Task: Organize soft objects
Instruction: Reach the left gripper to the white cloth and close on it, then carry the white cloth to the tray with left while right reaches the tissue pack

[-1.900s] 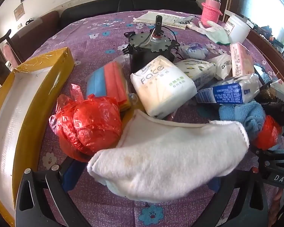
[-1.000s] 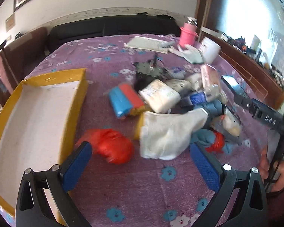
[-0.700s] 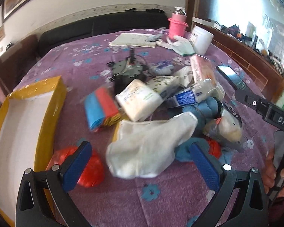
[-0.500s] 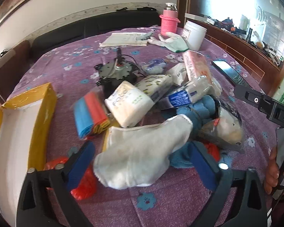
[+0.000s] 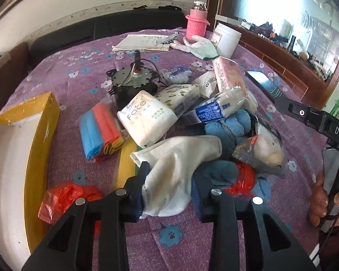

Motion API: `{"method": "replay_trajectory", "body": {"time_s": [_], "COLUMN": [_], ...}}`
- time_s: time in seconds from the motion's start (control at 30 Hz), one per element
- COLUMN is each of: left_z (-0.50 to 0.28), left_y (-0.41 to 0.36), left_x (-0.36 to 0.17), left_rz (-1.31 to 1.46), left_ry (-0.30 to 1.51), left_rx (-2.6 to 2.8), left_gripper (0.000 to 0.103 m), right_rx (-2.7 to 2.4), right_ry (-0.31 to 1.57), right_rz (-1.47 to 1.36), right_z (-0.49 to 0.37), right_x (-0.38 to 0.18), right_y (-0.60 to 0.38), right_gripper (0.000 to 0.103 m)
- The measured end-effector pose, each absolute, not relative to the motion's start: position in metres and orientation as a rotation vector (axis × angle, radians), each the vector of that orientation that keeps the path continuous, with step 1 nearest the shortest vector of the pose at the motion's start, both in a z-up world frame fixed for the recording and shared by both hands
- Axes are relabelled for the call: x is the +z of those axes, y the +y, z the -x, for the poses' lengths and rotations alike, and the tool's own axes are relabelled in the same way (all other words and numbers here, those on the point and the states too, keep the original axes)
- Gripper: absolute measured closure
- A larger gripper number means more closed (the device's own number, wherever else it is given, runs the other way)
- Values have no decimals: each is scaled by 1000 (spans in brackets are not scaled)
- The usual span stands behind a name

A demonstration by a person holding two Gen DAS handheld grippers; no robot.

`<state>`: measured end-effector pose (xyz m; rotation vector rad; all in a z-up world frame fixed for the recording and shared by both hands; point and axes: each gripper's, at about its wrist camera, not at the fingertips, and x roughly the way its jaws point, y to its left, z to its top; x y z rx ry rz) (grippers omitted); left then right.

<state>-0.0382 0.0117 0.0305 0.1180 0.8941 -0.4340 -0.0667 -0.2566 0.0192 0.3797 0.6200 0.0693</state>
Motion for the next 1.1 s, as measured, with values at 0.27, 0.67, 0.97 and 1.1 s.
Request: {"method": "replay_trajectory", "body": {"time_s": [0.27, 0.67, 0.97, 1.1], "left_z": [31, 41, 57, 63], "left_y": [18, 36, 60, 70], "left_x": [29, 36, 44, 46], "left_rz": [-84, 32, 124, 152], "left_ry": [891, 887, 871, 858], "left_rx": [-409, -442, -477, -480], "left_gripper": [48, 86, 85, 85], "right_rx": [66, 360, 351, 319], "right_ry": [610, 790, 928, 951], "right_rz": [-253, -419, -440, -371], "right_z": [75, 28, -13, -19], "right_x": [52, 48, 40, 41], "right_y": [-250, -212, -182, -166], "right_gripper": [1, 0, 17, 28]}}
